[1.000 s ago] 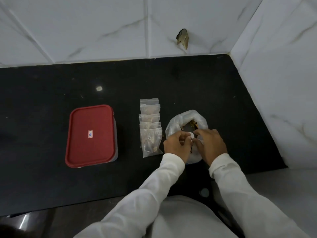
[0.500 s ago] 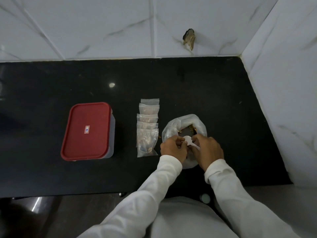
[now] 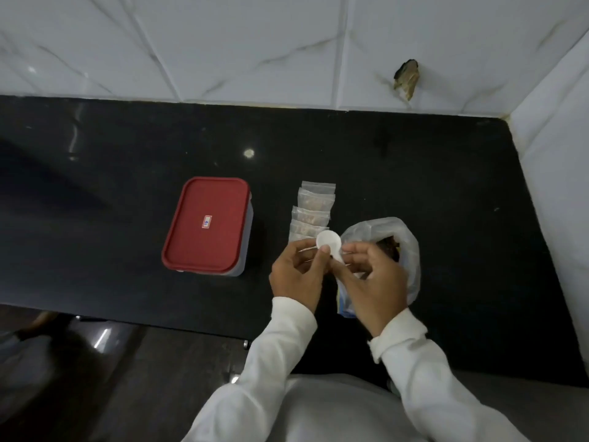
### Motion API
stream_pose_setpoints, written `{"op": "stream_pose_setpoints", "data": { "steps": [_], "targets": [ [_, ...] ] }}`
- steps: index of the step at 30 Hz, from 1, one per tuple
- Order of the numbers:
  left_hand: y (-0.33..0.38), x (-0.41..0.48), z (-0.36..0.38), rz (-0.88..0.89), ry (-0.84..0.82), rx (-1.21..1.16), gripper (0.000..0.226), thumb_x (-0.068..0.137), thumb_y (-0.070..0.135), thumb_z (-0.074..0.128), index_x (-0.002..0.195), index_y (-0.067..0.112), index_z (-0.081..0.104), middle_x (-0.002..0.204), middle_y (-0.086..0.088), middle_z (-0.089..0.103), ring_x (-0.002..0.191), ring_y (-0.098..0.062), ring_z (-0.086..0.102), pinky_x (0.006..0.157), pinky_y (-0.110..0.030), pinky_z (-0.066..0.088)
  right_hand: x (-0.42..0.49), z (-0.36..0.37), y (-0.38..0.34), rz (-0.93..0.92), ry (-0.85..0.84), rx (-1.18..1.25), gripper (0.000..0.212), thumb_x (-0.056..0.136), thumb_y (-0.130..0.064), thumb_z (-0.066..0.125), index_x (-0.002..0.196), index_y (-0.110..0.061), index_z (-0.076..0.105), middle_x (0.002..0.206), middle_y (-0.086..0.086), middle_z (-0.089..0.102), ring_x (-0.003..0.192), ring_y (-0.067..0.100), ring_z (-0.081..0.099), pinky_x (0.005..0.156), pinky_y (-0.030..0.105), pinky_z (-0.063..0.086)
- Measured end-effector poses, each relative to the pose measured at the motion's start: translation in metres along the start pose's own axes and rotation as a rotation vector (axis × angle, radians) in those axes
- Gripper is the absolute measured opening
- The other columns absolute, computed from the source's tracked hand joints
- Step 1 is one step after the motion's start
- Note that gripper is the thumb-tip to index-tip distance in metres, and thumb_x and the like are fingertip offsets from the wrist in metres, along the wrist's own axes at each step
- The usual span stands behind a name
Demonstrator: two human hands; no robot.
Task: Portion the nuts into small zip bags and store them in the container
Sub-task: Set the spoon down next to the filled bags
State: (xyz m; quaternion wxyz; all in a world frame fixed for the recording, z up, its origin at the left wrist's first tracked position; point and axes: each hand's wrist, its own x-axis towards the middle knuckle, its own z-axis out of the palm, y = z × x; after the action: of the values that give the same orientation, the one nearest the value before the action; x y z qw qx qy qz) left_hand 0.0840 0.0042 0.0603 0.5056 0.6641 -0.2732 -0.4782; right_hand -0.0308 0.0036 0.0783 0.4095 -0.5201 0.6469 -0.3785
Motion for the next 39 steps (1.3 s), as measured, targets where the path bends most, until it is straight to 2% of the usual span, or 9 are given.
{"op": "stream_pose_setpoints", "data": {
  "steps": [6, 10, 14, 16, 19, 23, 28, 31, 39],
  "targets": [
    [-0.005, 0.025, -0.042, -0.022, 0.127, 0.123, 0.014, 0.086, 0.016, 0.073, 0.085, 0.029, 0.068, 0.082, 0.003, 0.074, 0.079, -0.013, 0.072, 0.073, -0.022, 0.059, -0.012, 0.063, 0.004, 0.125, -0.124, 0.1, 0.016, 0.083, -0.021, 0.076, 0.095, -0.025, 0.067, 0.086, -0.011, 0.071, 0.08, -0.003, 0.067, 0.072, 0.015, 0.053],
    [-0.019, 0.033, -0.059, -0.109, 0.134, 0.109, 0.013, 0.09, 0.021, 0.069, 0.084, 0.033, 0.07, 0.081, 0.009, 0.074, 0.08, -0.008, 0.072, 0.087, -0.031, 0.058, -0.004, 0.087, 0.01, 0.211, -0.1, 0.066, 0.016, 0.082, -0.023, 0.076, 0.097, -0.022, 0.071, 0.088, -0.012, 0.073, 0.079, -0.002, 0.068, 0.073, 0.015, 0.054],
    [-0.032, 0.039, -0.075, -0.099, 0.056, 0.188, 0.019, 0.09, 0.02, 0.067, 0.084, 0.038, 0.071, 0.086, 0.011, 0.075, 0.086, -0.008, 0.071, 0.091, -0.035, 0.056, 0.006, 0.106, 0.011, 0.243, -0.05, 0.048, 0.015, 0.081, -0.019, 0.076, 0.095, -0.021, 0.072, 0.086, -0.011, 0.073, 0.079, 0.0, 0.069, 0.076, 0.021, 0.057],
    [-0.035, 0.041, -0.081, -0.072, 0.015, 0.249, 0.018, 0.091, 0.019, 0.067, 0.089, 0.036, 0.071, 0.085, 0.016, 0.073, 0.083, 0.002, 0.068, 0.088, -0.026, 0.055, 0.008, 0.113, 0.013, 0.246, -0.031, 0.033, 0.015, 0.08, -0.018, 0.076, 0.094, -0.021, 0.072, 0.085, -0.011, 0.073, 0.079, 0.001, 0.069, 0.078, 0.023, 0.057],
    [-0.037, 0.04, -0.086, -0.029, -0.039, 0.31, 0.018, 0.091, 0.014, 0.066, 0.095, 0.03, 0.071, 0.084, 0.022, 0.068, 0.074, 0.018, 0.061, 0.075, -0.006, 0.045, 0.009, 0.121, 0.015, 0.266, -0.021, 0.025, 0.016, 0.081, -0.017, 0.076, 0.096, -0.021, 0.072, 0.086, -0.01, 0.073, 0.08, 0.001, 0.069, 0.079, 0.023, 0.057],
    [-0.044, 0.037, -0.085, 0.003, -0.064, 0.33, 0.027, 0.091, 0.003, 0.063, 0.101, 0.028, 0.069, 0.083, 0.023, 0.065, 0.073, 0.021, 0.059, 0.068, 0.003, 0.04, 0.008, 0.127, 0.018, 0.274, 0.0, -0.02, 0.018, 0.081, -0.017, 0.076, 0.098, -0.02, 0.074, 0.087, -0.01, 0.074, 0.08, 0.002, 0.069, 0.078, 0.024, 0.058],
    [-0.054, 0.041, -0.087, 0.051, -0.028, 0.391, 0.03, 0.091, 0.002, 0.061, 0.111, 0.021, 0.072, 0.093, 0.013, 0.067, 0.081, 0.006, 0.062, 0.073, 0.0, 0.043, 0.011, 0.138, 0.019, 0.229, 0.032, -0.076, 0.015, 0.081, -0.01, 0.074, 0.095, -0.017, 0.073, 0.085, -0.006, 0.074, 0.079, 0.006, 0.07, 0.079, 0.034, 0.06],
    [-0.06, 0.043, -0.086, 0.085, -0.014, 0.43, 0.031, 0.091, 0.002, 0.06, 0.113, 0.02, 0.072, 0.099, 0.006, 0.069, 0.088, -0.006, 0.065, 0.086, -0.02, 0.052, 0.014, 0.143, 0.021, 0.188, 0.028, -0.151, 0.015, 0.082, -0.008, 0.073, 0.096, -0.014, 0.072, 0.088, -0.002, 0.073, 0.082, 0.011, 0.07, 0.08, 0.036, 0.059],
    [-0.072, 0.041, -0.083, 0.184, -0.008, 0.537, 0.034, 0.09, 0.0, 0.059, 0.123, 0.008, 0.067, 0.114, -0.009, 0.068, 0.106, -0.022, 0.065, 0.096, -0.034, 0.052, 0.015, 0.149, 0.02, 0.053, -0.021, -0.397, 0.011, 0.09, -0.014, 0.066, 0.099, -0.013, 0.073, 0.092, 0.002, 0.072, 0.087, 0.014, 0.067, 0.081, 0.028, 0.056]
  ]
}}
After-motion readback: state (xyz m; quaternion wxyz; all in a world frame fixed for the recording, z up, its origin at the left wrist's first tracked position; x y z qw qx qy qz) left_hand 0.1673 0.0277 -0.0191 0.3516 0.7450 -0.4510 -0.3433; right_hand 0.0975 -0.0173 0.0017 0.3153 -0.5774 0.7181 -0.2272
